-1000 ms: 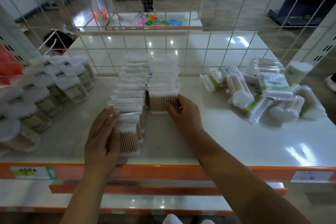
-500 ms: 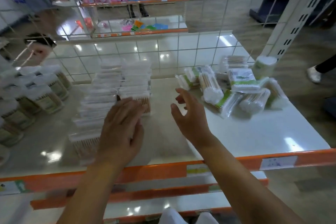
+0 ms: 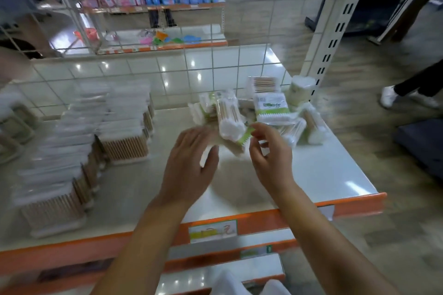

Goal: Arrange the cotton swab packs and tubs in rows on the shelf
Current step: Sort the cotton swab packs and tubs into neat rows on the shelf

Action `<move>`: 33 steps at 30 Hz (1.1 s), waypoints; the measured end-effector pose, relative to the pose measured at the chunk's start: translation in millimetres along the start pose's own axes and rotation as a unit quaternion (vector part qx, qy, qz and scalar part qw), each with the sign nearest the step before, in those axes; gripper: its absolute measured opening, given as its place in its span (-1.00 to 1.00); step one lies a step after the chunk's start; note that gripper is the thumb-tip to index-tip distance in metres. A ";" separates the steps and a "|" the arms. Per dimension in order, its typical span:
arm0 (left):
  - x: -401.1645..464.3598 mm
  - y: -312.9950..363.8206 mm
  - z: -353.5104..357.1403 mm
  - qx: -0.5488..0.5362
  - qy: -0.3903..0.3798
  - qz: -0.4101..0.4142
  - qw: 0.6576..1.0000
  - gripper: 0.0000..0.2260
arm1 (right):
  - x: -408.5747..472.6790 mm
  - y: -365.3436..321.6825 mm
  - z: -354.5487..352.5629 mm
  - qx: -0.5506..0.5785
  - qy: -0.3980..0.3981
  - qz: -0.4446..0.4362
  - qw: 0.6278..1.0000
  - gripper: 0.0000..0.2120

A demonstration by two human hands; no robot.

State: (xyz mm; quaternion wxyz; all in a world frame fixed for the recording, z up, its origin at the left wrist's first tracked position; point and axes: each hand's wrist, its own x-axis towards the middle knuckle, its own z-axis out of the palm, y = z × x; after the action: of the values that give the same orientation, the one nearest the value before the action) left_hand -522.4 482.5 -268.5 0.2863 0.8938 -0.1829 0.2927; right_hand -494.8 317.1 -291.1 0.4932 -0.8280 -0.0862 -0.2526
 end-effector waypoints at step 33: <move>28.8 8.0 57.6 -0.477 0.090 -0.337 0.807 -0.66 | 26.2 17.4 22.0 0.167 -0.016 0.029 0.985 -0.58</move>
State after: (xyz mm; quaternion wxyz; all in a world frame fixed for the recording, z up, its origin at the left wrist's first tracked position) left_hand -480.2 436.1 -285.5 0.7725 0.6198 0.0399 0.1325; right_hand -458.2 324.5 -299.8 0.6300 -0.7404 -0.1107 -0.2066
